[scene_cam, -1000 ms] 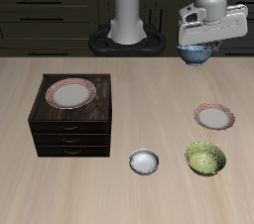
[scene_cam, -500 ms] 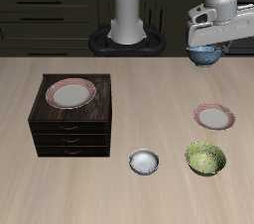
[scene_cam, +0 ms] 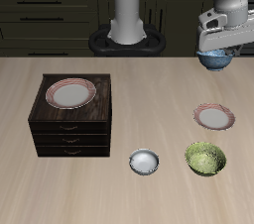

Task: Place the blue bowl onto the plate that is on the left side of the table

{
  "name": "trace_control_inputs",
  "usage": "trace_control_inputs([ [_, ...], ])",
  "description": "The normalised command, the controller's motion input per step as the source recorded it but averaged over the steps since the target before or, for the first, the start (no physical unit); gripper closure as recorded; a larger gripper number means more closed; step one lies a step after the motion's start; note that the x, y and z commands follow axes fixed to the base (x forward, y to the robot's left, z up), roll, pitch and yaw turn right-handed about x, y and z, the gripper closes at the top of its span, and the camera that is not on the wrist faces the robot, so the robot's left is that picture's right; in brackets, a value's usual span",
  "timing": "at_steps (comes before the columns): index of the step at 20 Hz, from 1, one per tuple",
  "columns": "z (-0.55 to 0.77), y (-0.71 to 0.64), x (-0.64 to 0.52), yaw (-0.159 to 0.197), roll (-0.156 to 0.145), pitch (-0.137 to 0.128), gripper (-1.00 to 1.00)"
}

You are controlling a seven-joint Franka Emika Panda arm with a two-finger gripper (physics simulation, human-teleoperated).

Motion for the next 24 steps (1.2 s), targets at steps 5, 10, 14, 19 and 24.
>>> trace_control_inputs([
  [5, 0.01, -0.06, 0.04, 0.069, -0.044, -0.059, 1.00],
  [10, -0.16, -0.10, 0.25, 0.004, -0.093, 0.033, 1.00],
  [14, -0.12, 0.03, 0.11, 0.034, -0.032, 0.000, 1.00],
  [19, -0.12, -0.10, 0.15, -0.012, -0.061, 0.021, 1.00],
  [24, -0.29, -0.02, 0.11, 0.014, -0.009, 0.035, 1.00],
])
